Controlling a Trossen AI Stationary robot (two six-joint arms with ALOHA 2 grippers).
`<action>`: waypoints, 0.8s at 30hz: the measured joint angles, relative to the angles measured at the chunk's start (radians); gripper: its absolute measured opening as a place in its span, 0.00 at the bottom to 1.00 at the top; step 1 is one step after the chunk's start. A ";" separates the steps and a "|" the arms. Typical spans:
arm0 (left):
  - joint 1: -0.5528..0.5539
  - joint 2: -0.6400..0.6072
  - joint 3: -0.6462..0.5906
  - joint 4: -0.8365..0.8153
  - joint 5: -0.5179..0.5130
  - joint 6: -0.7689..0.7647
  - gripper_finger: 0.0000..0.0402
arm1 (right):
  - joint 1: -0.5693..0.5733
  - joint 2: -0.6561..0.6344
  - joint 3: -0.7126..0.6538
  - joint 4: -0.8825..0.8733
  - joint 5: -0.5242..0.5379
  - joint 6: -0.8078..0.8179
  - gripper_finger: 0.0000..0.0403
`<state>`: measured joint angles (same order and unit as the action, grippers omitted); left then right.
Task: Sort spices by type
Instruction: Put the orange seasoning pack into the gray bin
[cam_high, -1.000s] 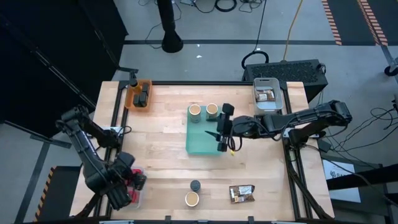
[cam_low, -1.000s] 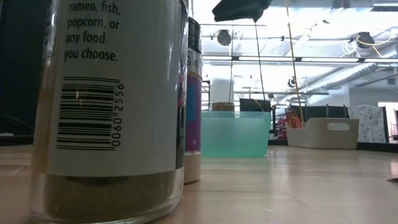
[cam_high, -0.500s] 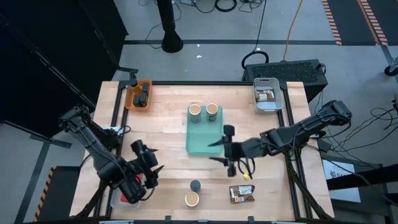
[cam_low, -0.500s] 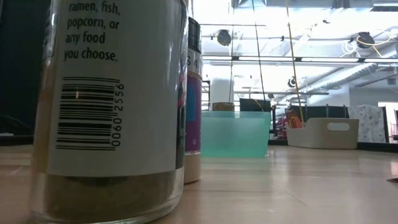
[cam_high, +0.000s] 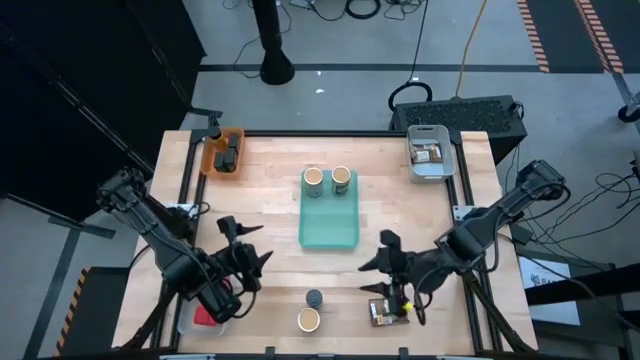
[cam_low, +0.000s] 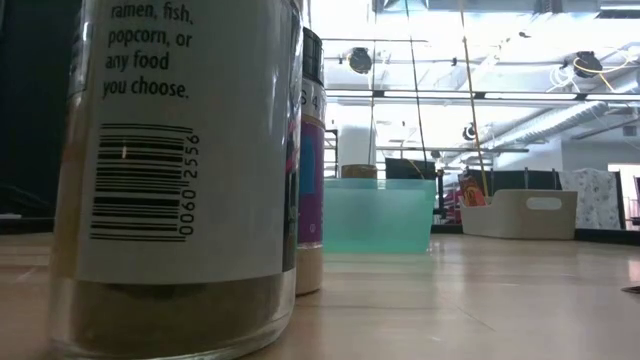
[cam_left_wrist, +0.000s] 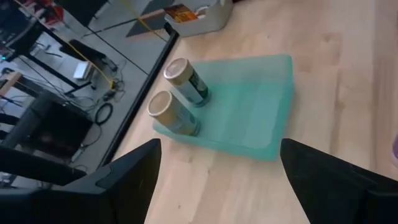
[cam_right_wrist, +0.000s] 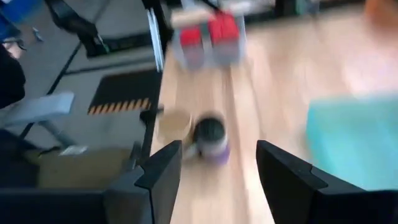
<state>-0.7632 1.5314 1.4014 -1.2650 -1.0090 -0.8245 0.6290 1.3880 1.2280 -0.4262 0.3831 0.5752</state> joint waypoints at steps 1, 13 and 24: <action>0.002 0.000 0.000 0.000 -0.007 -0.002 0.82 | 0.010 0.000 0.002 -0.047 -0.015 0.057 0.47; 0.037 0.000 0.000 0.003 -0.081 -0.007 0.82 | 0.111 0.160 0.003 -0.506 -0.464 0.582 0.47; 0.064 0.000 0.000 0.008 -0.082 -0.007 0.82 | 0.153 0.334 0.002 -0.376 -0.468 0.461 0.47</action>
<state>-0.6994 1.5314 1.4014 -1.2572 -1.0908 -0.8318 0.7818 1.7218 1.2304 -0.8026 -0.0853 1.0363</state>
